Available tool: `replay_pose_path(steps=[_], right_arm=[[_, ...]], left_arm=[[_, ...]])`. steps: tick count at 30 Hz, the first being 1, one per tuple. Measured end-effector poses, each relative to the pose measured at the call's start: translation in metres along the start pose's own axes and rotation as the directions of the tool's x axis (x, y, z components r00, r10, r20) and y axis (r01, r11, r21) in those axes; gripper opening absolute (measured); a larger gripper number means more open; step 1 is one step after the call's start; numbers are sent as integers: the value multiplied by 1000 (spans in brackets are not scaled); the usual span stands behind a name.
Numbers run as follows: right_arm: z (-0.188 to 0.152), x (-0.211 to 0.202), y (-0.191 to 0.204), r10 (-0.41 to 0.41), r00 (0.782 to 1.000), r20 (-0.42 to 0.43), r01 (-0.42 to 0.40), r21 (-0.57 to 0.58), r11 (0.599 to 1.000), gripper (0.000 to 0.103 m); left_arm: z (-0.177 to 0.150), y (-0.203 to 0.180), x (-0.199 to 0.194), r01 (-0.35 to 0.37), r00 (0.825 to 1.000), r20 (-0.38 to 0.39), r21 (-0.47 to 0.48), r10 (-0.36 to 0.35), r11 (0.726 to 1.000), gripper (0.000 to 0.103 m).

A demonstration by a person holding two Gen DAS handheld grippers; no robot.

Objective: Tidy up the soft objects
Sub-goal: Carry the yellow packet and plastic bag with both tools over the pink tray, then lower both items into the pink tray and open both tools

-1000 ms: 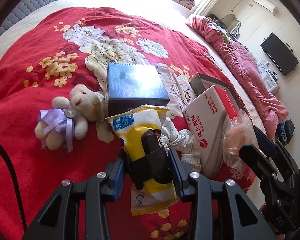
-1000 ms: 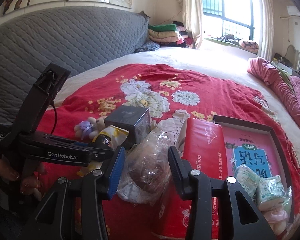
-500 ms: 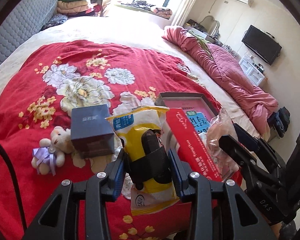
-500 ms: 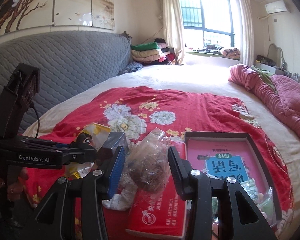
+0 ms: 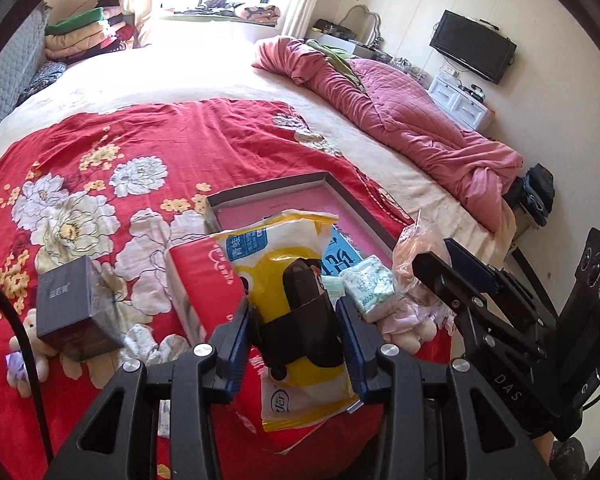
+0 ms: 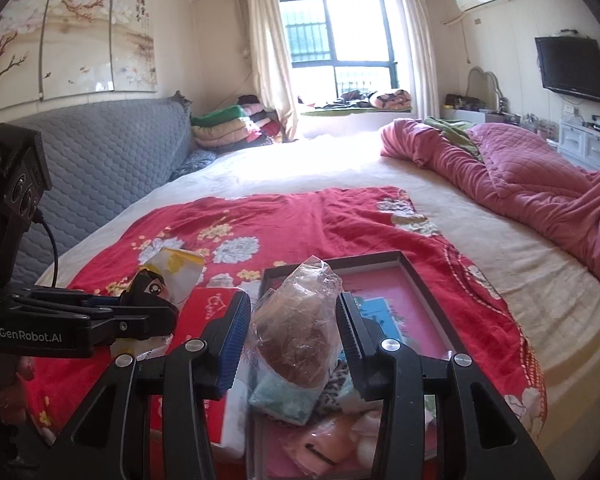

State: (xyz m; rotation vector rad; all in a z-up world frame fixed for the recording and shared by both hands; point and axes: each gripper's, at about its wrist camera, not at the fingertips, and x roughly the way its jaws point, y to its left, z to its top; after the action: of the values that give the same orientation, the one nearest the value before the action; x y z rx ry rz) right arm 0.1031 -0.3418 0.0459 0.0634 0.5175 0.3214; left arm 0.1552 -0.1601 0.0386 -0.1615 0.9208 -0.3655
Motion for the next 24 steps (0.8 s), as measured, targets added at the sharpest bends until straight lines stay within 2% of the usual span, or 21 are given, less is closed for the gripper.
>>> replay_pose_path(steps=[5,12,24], right_arm=[[-8,-1,-24,-21,999,-25,22,38,999,46],[-27,7,-31,-21,995,-97,25,42,999,46],[-51,22,-39,24,980,-199,-12,60,998,46]], left_arm=[[5,-21,24,15,999,-42,43,-13,999,41],[19,-37,50,24,997,-80,75,-18,997,41],[22,-49,87,44,988,-153,86,-30,995,41]])
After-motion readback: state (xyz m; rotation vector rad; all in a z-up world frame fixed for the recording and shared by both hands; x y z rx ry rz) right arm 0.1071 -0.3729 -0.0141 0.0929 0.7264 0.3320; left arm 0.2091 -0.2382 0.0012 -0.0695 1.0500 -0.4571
